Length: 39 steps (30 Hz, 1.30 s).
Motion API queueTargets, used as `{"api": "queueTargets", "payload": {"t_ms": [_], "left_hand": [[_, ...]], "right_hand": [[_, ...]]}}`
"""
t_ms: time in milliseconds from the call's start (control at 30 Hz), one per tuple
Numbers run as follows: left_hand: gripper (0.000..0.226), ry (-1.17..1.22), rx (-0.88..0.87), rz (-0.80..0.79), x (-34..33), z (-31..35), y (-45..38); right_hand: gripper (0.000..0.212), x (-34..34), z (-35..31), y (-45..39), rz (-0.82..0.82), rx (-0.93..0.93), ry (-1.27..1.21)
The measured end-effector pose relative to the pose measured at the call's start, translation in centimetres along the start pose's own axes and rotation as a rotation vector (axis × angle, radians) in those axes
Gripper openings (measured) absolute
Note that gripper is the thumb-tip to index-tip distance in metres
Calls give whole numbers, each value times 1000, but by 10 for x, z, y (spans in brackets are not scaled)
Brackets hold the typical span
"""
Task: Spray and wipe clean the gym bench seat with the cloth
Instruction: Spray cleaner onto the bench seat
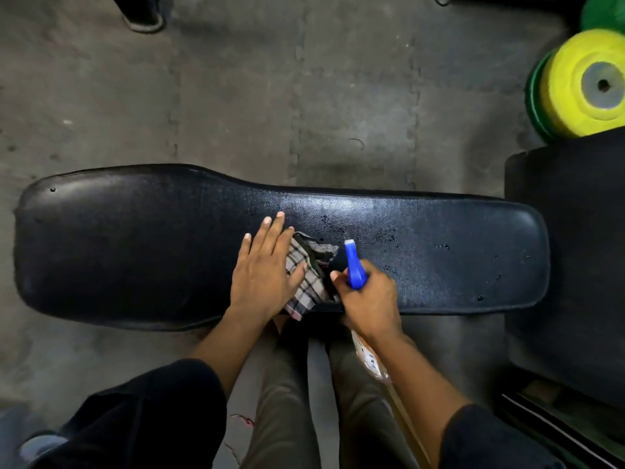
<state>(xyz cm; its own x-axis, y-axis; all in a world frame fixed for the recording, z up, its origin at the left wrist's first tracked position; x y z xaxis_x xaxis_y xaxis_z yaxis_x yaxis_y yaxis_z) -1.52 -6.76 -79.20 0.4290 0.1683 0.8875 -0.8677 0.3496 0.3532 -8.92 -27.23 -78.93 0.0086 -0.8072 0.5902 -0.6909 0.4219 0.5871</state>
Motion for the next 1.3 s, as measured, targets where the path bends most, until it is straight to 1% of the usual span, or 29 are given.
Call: {"api": "queueTargets", "payload": {"t_ms": [100,200,333,433,567,667,767,900,967,1033,1100,1200,1300], "left_hand": [[72,33,47,7,1,-9,7],[70,73,90,20,3,-16,9],[72,142,167,69,6,-22,12],[67,158,179,114,8,-23,16],[63,163,194,137,10,-24,16],[59,186,210,162,13,-27,17],[61,191,220,188,20,-27,18],[74,197,292,70,15,-32,18],[73,235,318,33,10,-37,25],[61,272,322,34,7,-39,33],[46,293,343,31,4,-41,39],[30,310,377,-4,0,-40,42],[18,358,360,10,2,-32,42]], "right_hand": [[26,7,17,2,38,-95,-29],[28,8,39,15,13,-144,-33],[31,-5,66,36,-92,-133,96],[30,-15,70,45,-160,-66,155],[31,-11,57,44,-156,-12,124],[24,3,30,38,-98,57,68],[21,22,-23,31,-16,187,2],[25,48,-106,26,64,347,-116],[25,59,-147,27,100,453,-152],[25,66,-182,29,136,546,-183],[26,66,-207,30,161,592,-255],[23,58,-223,29,114,600,-388],[22,47,-231,27,70,607,-430]]}}
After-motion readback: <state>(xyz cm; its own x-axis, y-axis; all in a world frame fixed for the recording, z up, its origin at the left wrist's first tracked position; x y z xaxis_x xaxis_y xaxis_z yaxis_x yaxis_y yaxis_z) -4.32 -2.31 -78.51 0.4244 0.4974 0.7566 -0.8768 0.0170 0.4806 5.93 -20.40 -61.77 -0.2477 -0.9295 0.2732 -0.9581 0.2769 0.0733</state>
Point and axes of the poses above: each hand's wrist, its own y-axis away from the middle knuckle, its own x-axis out of the back of the hand, z = x × y, the point moved 9 cm from there along -y, towards the middle knuckle, and after that the axes turned 5 degrees about -x, right-handed, at the moved point
